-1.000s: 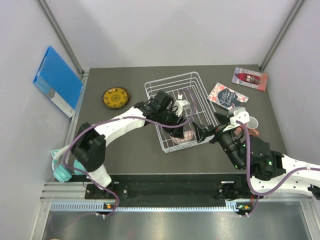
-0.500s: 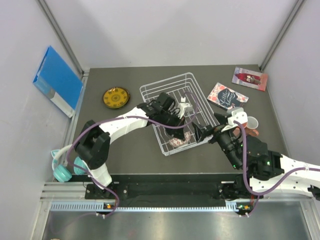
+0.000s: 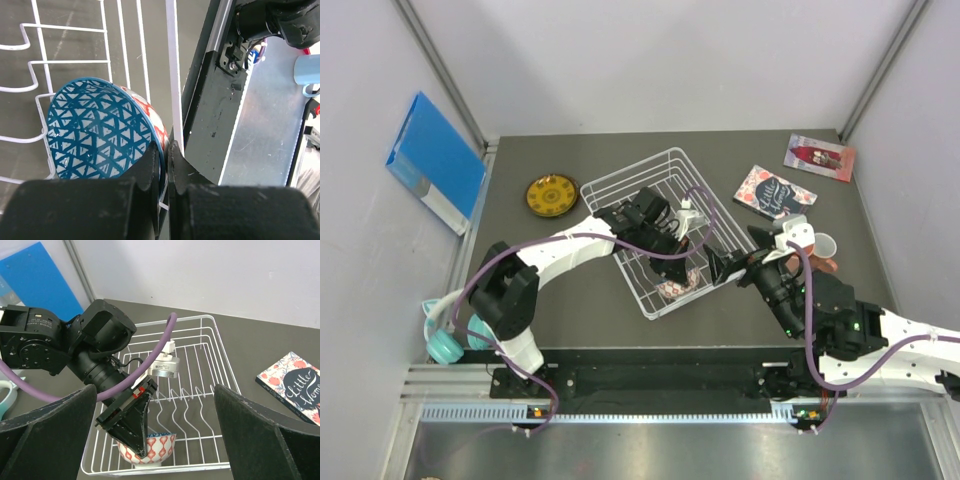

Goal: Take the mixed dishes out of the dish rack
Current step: Pick up the bowl from the dish rack.

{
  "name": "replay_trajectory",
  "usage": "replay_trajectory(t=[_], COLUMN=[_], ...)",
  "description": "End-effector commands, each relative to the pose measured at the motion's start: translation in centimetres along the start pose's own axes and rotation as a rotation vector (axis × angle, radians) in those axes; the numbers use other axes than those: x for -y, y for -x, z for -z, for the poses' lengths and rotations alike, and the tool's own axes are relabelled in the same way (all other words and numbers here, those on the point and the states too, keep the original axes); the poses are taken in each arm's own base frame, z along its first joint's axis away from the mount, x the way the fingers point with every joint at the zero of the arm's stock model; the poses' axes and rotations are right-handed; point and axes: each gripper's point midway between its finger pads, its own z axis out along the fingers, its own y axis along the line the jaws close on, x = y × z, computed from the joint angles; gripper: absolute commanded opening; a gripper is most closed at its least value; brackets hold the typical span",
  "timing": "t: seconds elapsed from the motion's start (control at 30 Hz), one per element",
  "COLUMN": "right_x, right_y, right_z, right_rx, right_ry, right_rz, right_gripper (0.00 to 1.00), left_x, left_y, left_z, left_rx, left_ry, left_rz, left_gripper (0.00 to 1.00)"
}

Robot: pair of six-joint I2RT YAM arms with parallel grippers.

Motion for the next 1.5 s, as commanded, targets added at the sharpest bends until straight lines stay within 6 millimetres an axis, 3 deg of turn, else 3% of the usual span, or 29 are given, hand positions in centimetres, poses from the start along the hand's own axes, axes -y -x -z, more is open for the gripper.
replay_trajectory(t=[0.0,0.3,0.73,1.47], right_x=[0.2,0.9,1.3,1.8], right_y=[0.6,1.1,1.2,0.4], right_z=[0.0,0.4,0.7,1.0], right_rx=[0.022,0.035,0.043,0.036], right_ry=[-0.003,-0.010,-0.015,-0.025], right_rz=[-0.040,-0.062,-0.080,-0.088], right_gripper=[1.00,1.00,1.00,1.00], left_x=[1.6,3.7,5.4,1.3], left_y=[3.7,8.3,12.5,6.4], left_z=[2.3,6.5,10.2,4.9], left_rx=[0.090,0.252,0.380,0.321], left_ry=[0.005,-0.181,-0.281,-0.406], left_rz=[-0.189,-0.219,-0.255,-0.006], left_gripper=[0.00,0.00,0.00,0.00])
